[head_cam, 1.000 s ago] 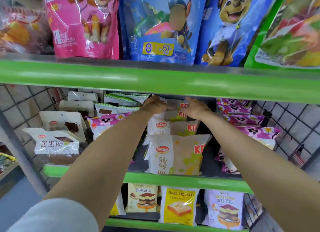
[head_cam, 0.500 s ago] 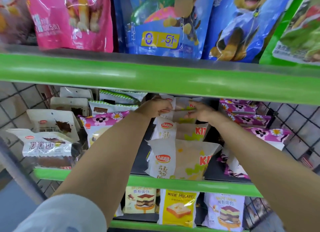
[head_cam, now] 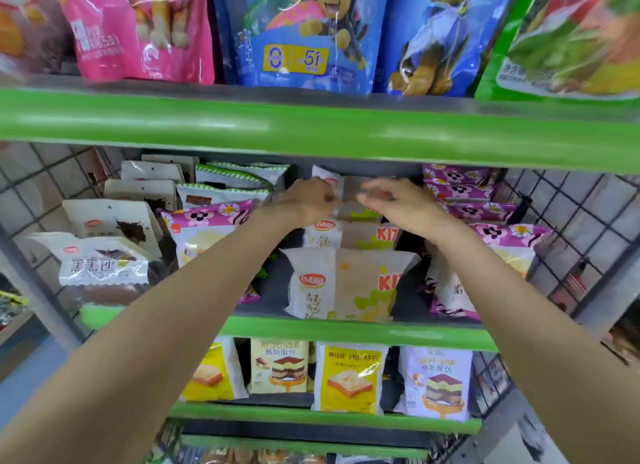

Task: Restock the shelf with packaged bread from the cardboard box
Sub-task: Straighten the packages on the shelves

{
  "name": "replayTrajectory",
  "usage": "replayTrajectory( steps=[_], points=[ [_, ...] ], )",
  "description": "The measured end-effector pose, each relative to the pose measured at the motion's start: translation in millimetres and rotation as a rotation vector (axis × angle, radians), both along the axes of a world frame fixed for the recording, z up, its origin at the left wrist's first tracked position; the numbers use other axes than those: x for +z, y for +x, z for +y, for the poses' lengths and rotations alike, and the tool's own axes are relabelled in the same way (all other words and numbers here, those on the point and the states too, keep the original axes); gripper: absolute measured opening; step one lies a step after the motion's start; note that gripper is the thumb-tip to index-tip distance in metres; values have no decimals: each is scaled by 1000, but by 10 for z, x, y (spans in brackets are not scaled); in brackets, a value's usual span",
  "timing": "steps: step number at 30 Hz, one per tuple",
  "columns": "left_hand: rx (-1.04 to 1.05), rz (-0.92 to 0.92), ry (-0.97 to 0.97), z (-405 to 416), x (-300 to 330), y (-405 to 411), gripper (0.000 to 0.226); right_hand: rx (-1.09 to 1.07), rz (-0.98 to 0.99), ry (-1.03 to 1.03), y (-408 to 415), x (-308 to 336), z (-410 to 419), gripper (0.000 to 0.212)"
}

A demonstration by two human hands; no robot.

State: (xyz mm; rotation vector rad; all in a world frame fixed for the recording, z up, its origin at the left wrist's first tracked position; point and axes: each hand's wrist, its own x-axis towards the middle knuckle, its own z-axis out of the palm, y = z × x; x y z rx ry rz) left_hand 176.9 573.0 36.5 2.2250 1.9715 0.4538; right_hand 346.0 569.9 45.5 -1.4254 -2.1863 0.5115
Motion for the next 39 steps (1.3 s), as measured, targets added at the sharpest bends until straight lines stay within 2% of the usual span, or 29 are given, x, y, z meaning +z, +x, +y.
replayTrajectory(
  steps=[2, 3, 5, 6, 8, 10, 11, 12, 14, 16, 19, 22, 24, 26, 27, 29, 31, 33, 36, 37, 39],
  points=[
    [31, -11, 13, -126, -32, -23, 33, 172, -82, -171, 59, 95, -269, 59],
    [43, -74, 43, -219, -27, -40, 33, 241, -196, -217, 84, 108, -375, 70],
    [41, -228, 86, -383, -38, -63, 33, 302, -453, -185, 102, 50, -478, 85],
    [14, -281, 40, -454, -58, -74, 32, 292, -528, -149, 93, -3, -488, 85],
    [-89, -377, -142, -628, -115, -90, 32, 230, -497, -95, 80, -96, -465, 77],
    [-121, -507, -240, -749, -204, -131, 59, 174, -377, -64, 114, -155, -437, 66],
    [-90, -560, -188, -762, -264, -166, 68, 154, -332, -57, 143, -177, -424, 60],
    [-38, -615, -98, -745, -361, -206, 67, 139, -301, -55, 171, -197, -409, 55],
    [69, -728, 1, -737, -543, -222, 54, 108, -309, -44, 186, -228, -394, 57],
    [134, -780, 6, -726, -661, -158, 46, 58, -386, 15, 165, -251, -383, 62],
    [208, -778, 43, -700, -704, -29, 47, -6, -407, 36, 140, -283, -369, 61],
    [294, -703, 31, -719, -652, 21, 63, 25, -399, -36, 163, -289, -381, 50],
    [279, -675, 42, -782, -603, 49, 73, 76, -412, -51, 175, -270, -414, 40],
    [243, -612, 111, -883, -548, 104, 74, 96, -411, -41, 184, -261, -454, 43],
    [225, -547, 160, -916, -527, 133, 70, 91, -413, -31, 191, -263, -480, 49],
    [230, -298, 258, -955, -513, 203, 58, 57, -377, 0, 221, -286, -548, 60],
    [223, -44, 360, -993, -490, 311, 47, 7, -235, 110, 284, -307, -638, 55],
    [153, 59, 410, -1028, -454, 463, 41, -56, -42, 291, 412, -327, -736, 42],
    [14, 63, 448, -1012, -428, 746, 37, -205, 102, 488, 715, -380, -812, 35],
    [-26, 15, 452, -993, -414, 862, 39, -261, 119, 518, 833, -402, -803, 36],
    [-77, -200, 410, -972, -373, 1154, 38, -369, 173, 490, 1060, -440, -758, 42]
  ],
)
